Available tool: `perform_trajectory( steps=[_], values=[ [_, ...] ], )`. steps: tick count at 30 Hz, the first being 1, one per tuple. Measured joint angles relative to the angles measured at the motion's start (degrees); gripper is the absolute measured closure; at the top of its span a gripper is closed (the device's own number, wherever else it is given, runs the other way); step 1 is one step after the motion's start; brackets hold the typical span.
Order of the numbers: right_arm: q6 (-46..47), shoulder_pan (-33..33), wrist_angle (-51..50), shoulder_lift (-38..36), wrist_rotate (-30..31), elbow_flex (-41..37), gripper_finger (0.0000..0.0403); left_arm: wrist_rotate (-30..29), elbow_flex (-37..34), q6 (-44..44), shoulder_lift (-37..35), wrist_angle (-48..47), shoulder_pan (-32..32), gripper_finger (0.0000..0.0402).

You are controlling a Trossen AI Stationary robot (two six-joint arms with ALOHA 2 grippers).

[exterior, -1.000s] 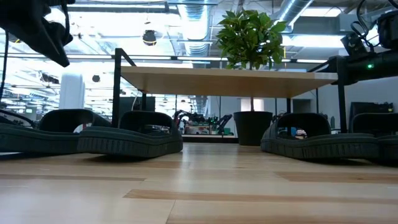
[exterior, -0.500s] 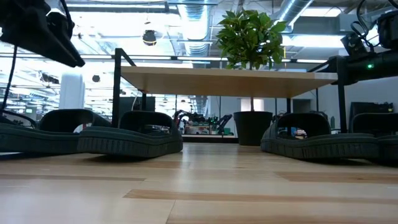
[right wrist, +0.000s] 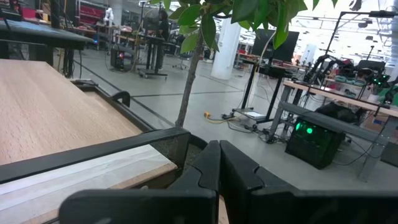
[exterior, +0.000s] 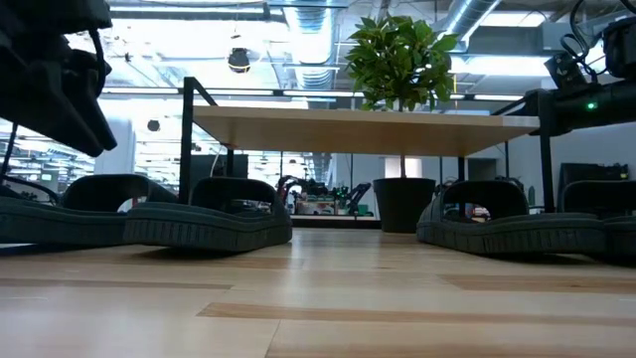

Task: Pick and place slides into the shelf
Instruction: Put the black slide on the shelf

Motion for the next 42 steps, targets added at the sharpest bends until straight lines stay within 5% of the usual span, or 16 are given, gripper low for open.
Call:
perform_trajectory(
  steps=[42],
  values=[
    [0.00,0.00,0.00,0.00,0.00,0.00,0.0403,2.06,-2.67,-1.82,-0.02,0.16,2.75,0.0248]
  ],
)
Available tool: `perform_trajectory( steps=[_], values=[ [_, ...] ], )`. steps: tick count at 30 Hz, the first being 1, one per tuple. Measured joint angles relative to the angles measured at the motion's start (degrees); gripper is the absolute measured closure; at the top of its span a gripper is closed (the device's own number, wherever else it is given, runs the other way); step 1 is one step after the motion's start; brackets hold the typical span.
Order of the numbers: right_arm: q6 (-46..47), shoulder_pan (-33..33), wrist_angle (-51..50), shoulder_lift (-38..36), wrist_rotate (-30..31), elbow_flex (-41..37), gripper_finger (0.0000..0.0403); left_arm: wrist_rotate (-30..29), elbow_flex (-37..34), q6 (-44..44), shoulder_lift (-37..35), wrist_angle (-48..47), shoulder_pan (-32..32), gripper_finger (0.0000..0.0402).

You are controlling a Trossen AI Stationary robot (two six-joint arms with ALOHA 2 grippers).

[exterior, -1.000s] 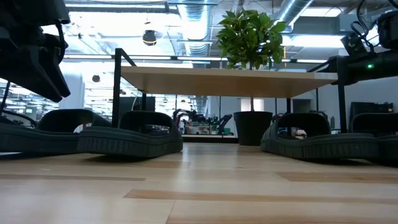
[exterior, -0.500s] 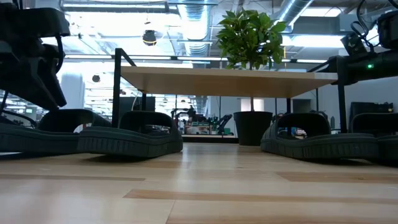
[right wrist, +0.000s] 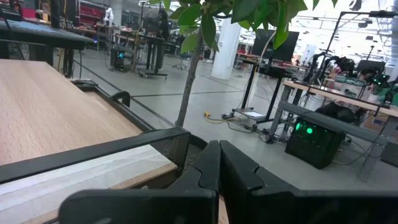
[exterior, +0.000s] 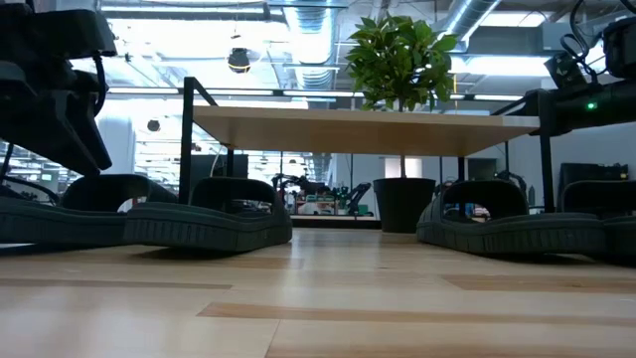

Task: Pick and place slides into the shelf
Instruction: Put the black slide on the shelf

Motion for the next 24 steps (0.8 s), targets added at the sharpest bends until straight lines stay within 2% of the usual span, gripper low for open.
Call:
perform_trajectory(
  steps=[9,19,24],
  values=[
    [0.00,0.01,0.00,0.00,-0.01,0.01,0.0403,1.71,-0.02,1.23,0.59,0.66,2.08,0.0248],
    [0.00,-0.01,0.00,0.00,0.02,0.02,0.0403,1.20,0.11,4.41,11.28,3.99,3.70,0.0248],
    [-0.01,0.01,0.00,0.00,0.00,0.02,0.0403,-0.63,0.29,4.27,13.95,3.94,3.77,0.0248]
  ],
)
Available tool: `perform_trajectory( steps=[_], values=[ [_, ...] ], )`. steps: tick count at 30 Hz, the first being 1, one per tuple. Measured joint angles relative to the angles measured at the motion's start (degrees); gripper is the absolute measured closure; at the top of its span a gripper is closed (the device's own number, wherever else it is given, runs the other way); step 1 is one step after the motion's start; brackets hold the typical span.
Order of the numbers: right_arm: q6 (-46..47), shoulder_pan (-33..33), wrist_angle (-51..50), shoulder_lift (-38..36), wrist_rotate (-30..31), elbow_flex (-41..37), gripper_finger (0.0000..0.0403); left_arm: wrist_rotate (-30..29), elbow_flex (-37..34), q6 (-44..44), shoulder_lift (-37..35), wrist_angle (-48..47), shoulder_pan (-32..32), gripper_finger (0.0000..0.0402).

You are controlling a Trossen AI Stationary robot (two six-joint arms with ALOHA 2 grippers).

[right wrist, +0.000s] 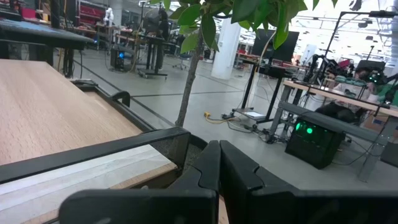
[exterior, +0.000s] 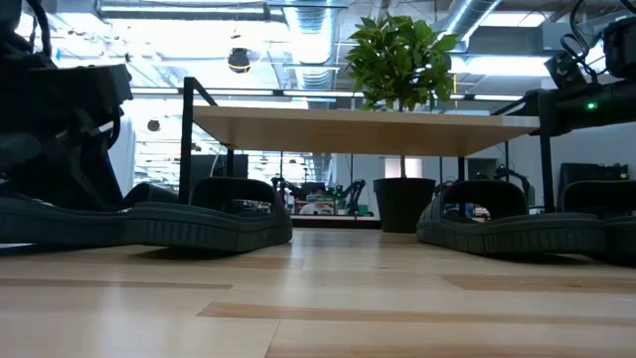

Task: Pick and place slides into the shelf
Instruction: Put the black slide on the shelf

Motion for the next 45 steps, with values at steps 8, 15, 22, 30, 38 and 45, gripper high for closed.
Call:
perform_trajectory(
  steps=[8,15,22,30,38,45],
  values=[
    [0.01,-0.02,0.00,0.00,-0.01,0.00,0.0403,-0.59,-0.12,-0.77,-0.25,-0.18,-0.20,0.0248],
    [0.01,0.00,0.00,0.00,0.01,0.00,0.0403,0.49,2.29,-0.78,-0.07,-3.00,-0.01,0.0248],
    [0.01,-0.01,0.00,-0.02,0.00,0.00,0.0403,0.46,4.52,-0.97,-0.03,-7.40,0.02,0.0248],
    [0.01,-0.01,0.00,-0.01,0.01,-0.01,0.0403,0.44,4.56,-1.80,-0.07,-7.44,0.00,0.0248],
    [0.01,0.00,0.00,-0.01,0.01,-0.01,0.0403,0.37,4.63,-2.76,-0.09,-8.23,-0.02,0.0248],
    [0.01,-0.02,0.00,0.00,0.01,-0.02,0.0403,0.28,4.63,-3.73,-0.11,-8.36,-0.04,0.0256]
  ],
)
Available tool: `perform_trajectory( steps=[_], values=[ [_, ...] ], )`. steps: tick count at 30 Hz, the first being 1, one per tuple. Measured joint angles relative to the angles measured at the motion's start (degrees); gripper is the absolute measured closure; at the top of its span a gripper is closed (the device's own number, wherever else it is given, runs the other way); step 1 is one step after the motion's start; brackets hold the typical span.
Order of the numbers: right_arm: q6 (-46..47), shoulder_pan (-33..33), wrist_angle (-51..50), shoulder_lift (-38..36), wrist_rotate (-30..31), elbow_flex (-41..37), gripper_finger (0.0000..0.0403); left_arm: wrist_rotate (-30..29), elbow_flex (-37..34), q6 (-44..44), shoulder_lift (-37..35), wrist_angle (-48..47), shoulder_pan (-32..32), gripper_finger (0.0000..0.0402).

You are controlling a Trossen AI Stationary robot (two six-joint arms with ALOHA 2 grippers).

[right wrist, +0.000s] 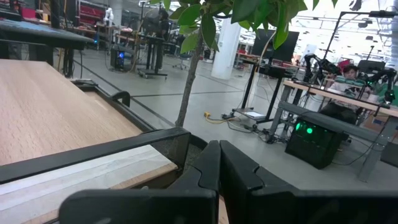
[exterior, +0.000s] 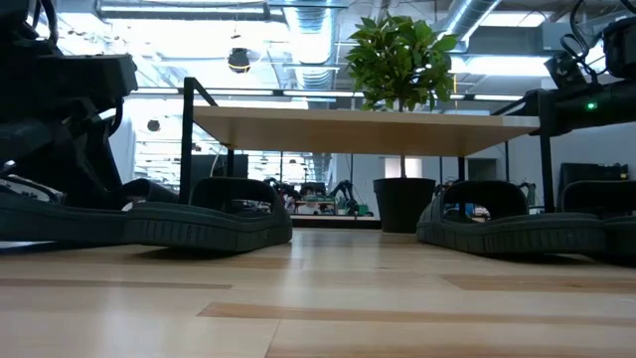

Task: Pick and place slides into the shelf
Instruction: Put the black slide on the shelf

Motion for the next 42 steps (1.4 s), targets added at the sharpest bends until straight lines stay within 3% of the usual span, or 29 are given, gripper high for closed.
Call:
perform_trajectory(
  steps=[16,36,42],
  values=[
    [0.00,0.02,0.00,0.00,0.00,0.00,0.0403,1.07,0.07,-0.61,-0.04,0.01,-0.07,0.0394],
    [0.00,0.00,0.00,0.00,0.00,0.02,0.0403,4.58,0.07,-5.43,-0.06,-0.36,0.66,0.0401],
    [0.00,0.02,0.00,0.00,0.00,0.02,0.0403,2.88,-0.04,-11.82,-0.01,-5.70,-0.28,0.0401]
  ],
)
